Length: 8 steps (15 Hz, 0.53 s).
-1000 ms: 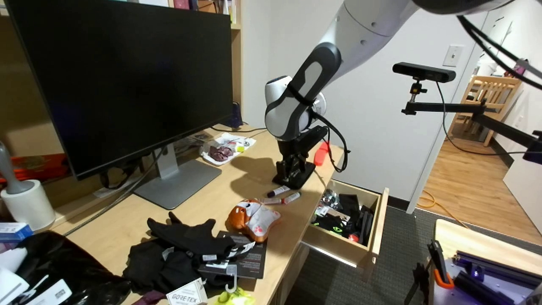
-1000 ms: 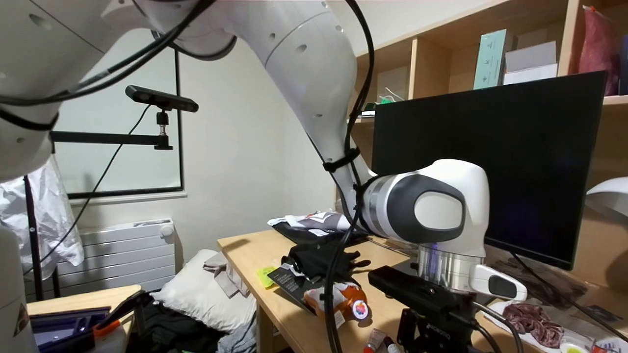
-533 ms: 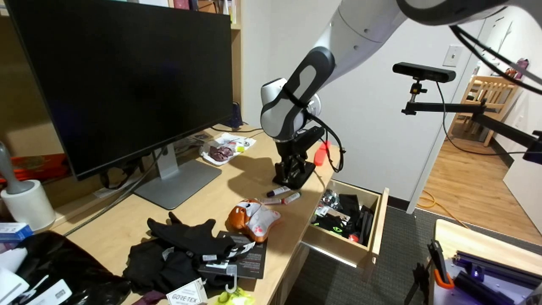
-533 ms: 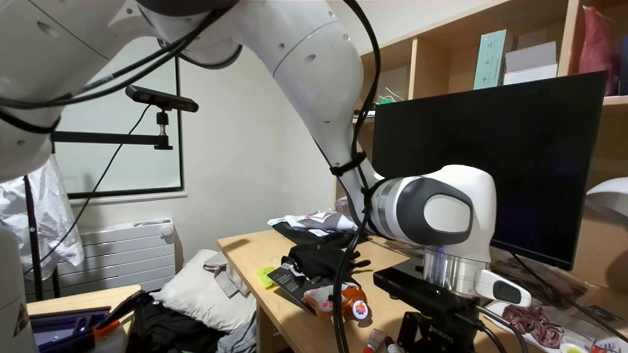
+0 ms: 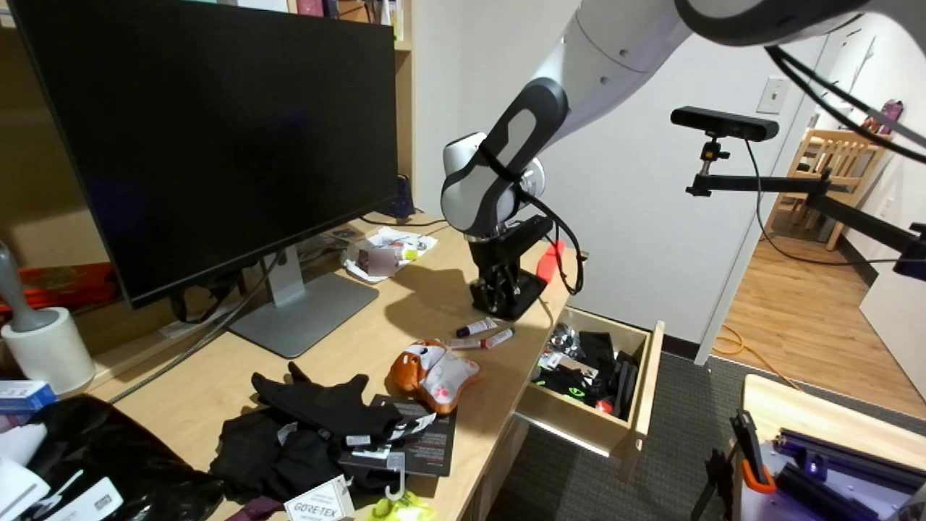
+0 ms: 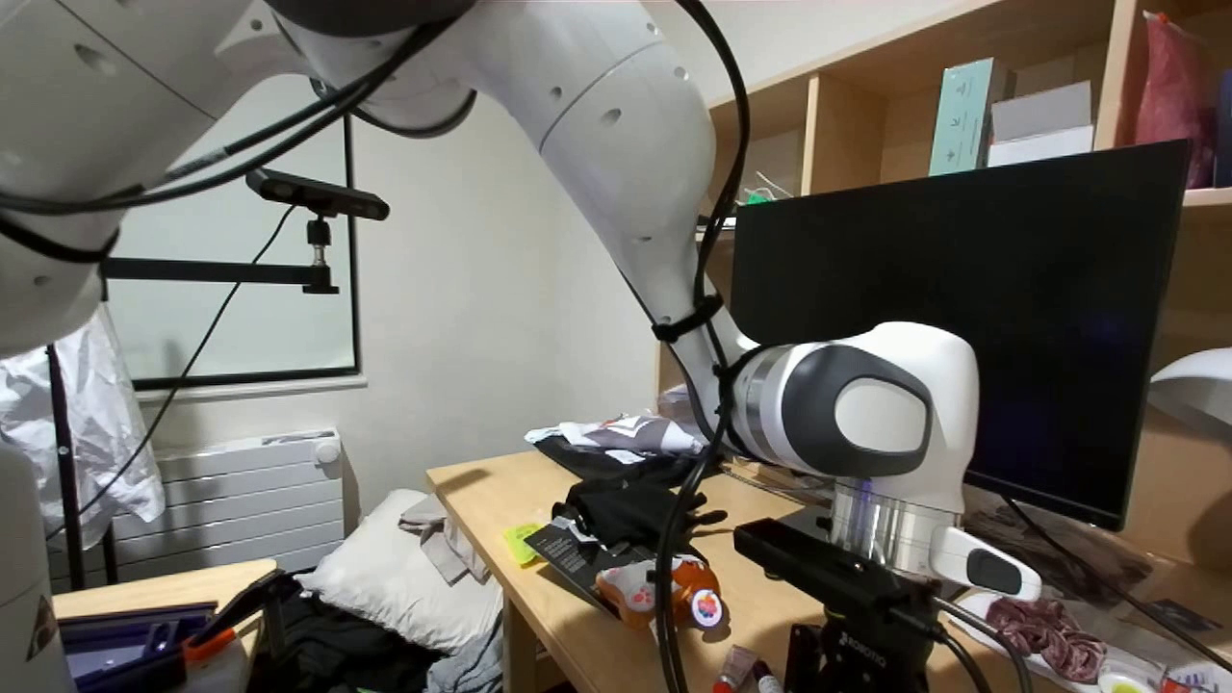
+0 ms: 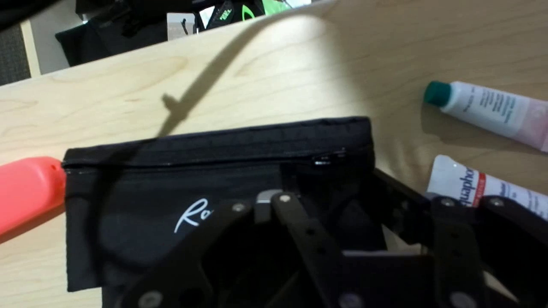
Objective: Place the black purse in the drawer
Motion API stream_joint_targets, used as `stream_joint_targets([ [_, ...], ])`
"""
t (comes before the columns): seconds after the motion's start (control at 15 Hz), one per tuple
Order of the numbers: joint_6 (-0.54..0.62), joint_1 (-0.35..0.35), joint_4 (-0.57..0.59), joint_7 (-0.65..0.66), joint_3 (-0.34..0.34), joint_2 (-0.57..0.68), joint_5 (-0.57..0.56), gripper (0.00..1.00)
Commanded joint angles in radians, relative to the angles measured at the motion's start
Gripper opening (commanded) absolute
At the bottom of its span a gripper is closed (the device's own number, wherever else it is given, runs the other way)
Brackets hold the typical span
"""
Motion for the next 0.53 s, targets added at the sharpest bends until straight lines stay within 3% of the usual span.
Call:
stream_joint_targets([
  [0.0,-0.028,-0.011,0.025,-0.026,0.007,0.020,0.031,0.14],
  [0.33,-0.028,-0.006,-0.019,-0.041,0.012,-0.022,0.024,0.03],
  [0.47,-0.016,-0.002,-0.054,-0.058,0.020,-0.057,0.022,0.08],
])
